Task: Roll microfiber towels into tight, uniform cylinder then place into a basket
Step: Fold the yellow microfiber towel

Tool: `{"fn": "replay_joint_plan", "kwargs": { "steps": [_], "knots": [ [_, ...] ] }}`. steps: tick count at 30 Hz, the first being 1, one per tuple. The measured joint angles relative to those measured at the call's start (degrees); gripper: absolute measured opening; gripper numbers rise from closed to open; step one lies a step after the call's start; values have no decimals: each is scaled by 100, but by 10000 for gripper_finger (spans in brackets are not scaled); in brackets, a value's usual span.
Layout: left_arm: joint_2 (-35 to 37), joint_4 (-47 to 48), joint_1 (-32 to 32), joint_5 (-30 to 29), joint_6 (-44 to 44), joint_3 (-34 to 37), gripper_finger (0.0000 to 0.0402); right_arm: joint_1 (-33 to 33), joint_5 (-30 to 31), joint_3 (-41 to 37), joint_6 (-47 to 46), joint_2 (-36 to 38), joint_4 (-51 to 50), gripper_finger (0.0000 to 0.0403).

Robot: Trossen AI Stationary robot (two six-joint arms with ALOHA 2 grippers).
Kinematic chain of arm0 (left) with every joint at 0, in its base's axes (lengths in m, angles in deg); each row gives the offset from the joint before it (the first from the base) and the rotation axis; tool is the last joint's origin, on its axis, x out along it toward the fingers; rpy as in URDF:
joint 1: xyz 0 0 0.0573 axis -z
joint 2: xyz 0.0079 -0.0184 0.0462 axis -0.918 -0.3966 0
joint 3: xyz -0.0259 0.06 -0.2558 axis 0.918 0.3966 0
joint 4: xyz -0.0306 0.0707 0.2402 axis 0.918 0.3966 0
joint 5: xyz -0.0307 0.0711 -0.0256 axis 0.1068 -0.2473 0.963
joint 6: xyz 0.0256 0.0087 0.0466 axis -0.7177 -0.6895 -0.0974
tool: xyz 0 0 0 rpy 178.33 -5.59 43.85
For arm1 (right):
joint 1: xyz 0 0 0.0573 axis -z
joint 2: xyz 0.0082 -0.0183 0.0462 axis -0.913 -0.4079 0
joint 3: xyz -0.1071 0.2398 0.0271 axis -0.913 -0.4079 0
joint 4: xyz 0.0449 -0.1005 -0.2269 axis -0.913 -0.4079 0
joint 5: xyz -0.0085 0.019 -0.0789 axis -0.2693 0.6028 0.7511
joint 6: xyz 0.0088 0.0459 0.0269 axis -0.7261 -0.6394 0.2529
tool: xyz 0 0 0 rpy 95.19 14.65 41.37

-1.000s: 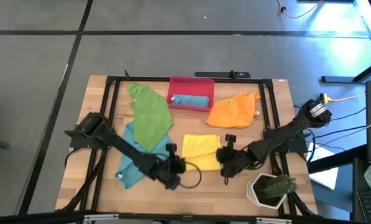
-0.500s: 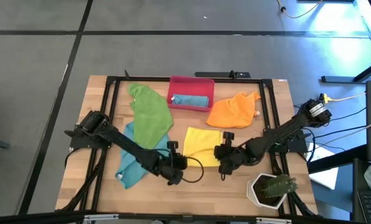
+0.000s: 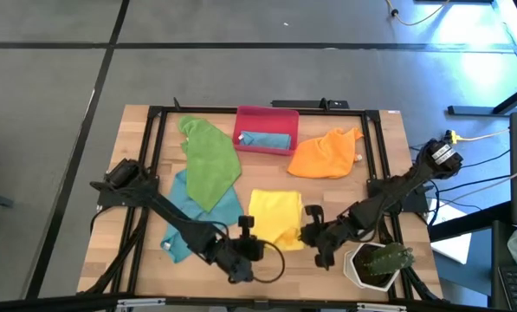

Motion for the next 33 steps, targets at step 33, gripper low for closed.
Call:
{"fn": "replay_joint_plan", "kwargs": {
  "steps": [33],
  "knots": [
    [-5, 1288, -1203, -54, 1001, 1181, 0, 1508, 1703, 0, 12, -1149, -424, 9]
  ]
}}
